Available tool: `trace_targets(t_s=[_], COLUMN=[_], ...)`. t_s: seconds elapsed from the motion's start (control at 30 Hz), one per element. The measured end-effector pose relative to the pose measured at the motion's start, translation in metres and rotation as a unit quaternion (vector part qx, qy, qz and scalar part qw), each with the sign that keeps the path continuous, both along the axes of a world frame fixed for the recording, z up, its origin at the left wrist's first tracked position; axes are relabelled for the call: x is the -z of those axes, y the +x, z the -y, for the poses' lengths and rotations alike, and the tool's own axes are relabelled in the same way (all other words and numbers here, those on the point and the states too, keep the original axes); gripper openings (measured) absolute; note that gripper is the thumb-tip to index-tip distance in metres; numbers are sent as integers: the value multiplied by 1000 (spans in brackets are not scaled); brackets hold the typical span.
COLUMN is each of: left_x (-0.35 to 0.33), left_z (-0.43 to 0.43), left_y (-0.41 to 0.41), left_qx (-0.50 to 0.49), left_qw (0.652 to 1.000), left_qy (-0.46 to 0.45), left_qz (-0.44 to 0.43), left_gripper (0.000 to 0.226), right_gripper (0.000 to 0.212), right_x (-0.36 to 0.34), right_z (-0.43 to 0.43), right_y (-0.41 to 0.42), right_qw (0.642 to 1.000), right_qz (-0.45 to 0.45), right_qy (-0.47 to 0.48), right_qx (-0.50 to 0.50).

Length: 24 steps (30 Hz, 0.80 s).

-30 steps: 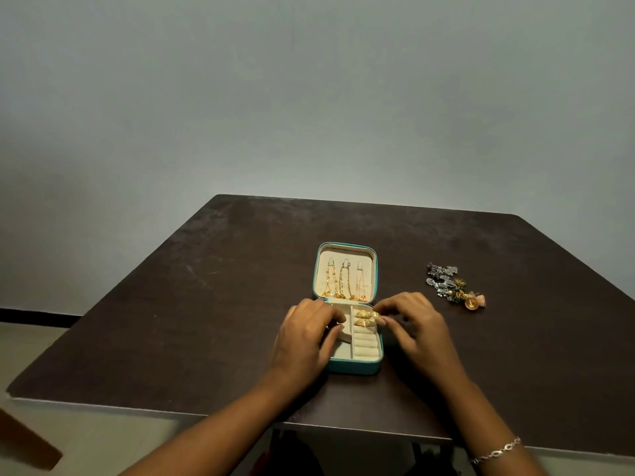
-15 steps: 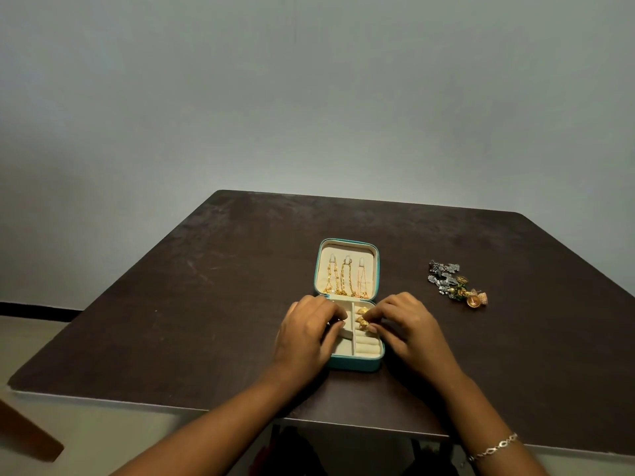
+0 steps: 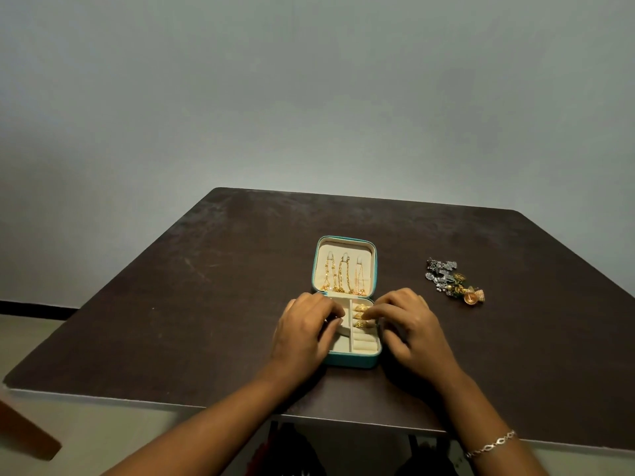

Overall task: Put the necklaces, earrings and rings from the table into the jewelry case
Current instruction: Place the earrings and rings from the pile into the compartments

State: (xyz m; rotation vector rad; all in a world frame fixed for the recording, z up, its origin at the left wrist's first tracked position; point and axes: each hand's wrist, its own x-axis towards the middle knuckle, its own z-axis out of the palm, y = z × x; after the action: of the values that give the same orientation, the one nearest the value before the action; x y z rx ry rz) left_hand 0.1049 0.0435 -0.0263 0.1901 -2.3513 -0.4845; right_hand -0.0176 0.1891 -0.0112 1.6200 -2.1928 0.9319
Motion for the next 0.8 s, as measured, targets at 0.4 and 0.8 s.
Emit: trace_targets(t_s=[0.4,0.8], left_x=[-3,-2], left_z=[0,1], left_y=[0,-1], left_qx=[0,0], left_qw=[1000,1000], left_qy=[-2,2], left_qz=[-5,-12], left_gripper=[14,6], right_gripper=[27,34], right_x=[2,1], right_z=[5,-2], right_y=[-3,-6], right_qw=[997,997], right_qz=[-81,-77], right_qy=[10,4], right_qx=[5,11])
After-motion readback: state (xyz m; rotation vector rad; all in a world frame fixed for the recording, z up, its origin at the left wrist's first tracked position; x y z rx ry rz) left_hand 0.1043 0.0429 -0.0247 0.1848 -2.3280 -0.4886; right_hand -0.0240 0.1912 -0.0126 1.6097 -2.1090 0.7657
